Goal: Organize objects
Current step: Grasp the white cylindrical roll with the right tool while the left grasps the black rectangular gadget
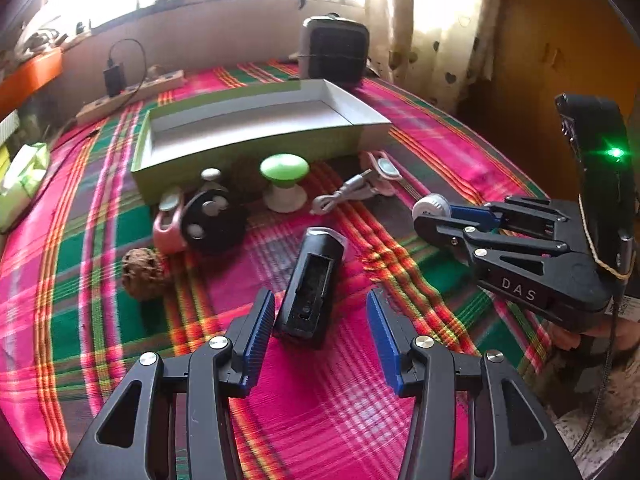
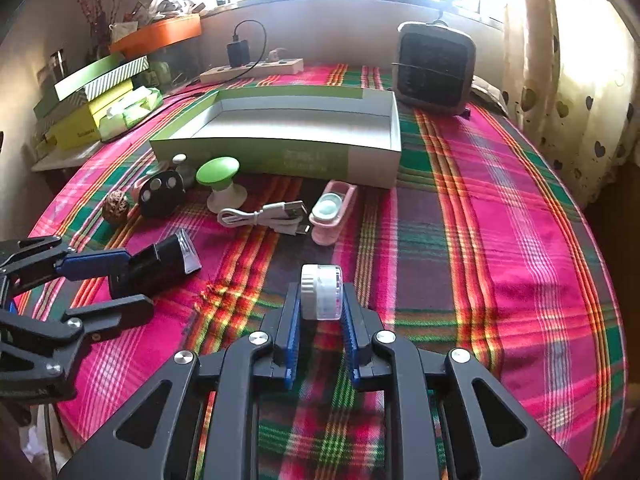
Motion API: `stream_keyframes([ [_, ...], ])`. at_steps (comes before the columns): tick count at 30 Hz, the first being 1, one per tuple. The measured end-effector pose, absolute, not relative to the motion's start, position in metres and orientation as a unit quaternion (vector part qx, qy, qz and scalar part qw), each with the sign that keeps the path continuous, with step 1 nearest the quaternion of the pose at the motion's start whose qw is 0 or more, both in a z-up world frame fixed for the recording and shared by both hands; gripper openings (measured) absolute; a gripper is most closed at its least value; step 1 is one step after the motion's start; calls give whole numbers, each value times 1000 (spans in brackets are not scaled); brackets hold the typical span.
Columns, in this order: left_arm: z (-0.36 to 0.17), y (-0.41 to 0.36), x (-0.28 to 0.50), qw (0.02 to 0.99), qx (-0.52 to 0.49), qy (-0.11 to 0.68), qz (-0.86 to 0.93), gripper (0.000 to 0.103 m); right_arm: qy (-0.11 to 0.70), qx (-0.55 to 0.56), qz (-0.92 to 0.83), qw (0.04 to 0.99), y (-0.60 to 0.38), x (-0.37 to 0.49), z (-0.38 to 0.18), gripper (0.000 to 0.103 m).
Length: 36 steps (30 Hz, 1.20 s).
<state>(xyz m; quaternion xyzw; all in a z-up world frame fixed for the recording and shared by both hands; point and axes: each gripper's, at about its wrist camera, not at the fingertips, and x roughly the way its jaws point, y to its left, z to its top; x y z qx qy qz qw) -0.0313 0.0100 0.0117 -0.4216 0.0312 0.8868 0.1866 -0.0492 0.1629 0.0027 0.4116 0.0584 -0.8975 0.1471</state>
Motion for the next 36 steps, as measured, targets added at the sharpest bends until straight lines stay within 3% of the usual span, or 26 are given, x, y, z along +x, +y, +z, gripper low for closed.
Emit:
stream_keyframes([
  [21, 6, 20, -47, 135, -438, 48, 888, 45, 56, 410, -897, 152, 164, -47, 2, 20],
  [24, 6, 21, -45, 130, -434, 55, 890, 43, 54, 410, -898, 154, 164, -48, 2, 20],
  [28, 7, 20, -48, 128, -434, 51, 890, 29, 56, 408, -898, 155, 161, -48, 1, 20],
  [36, 7, 18, -50, 124, -436, 43, 890, 25, 55, 408, -897, 157, 162, -50, 1, 20],
])
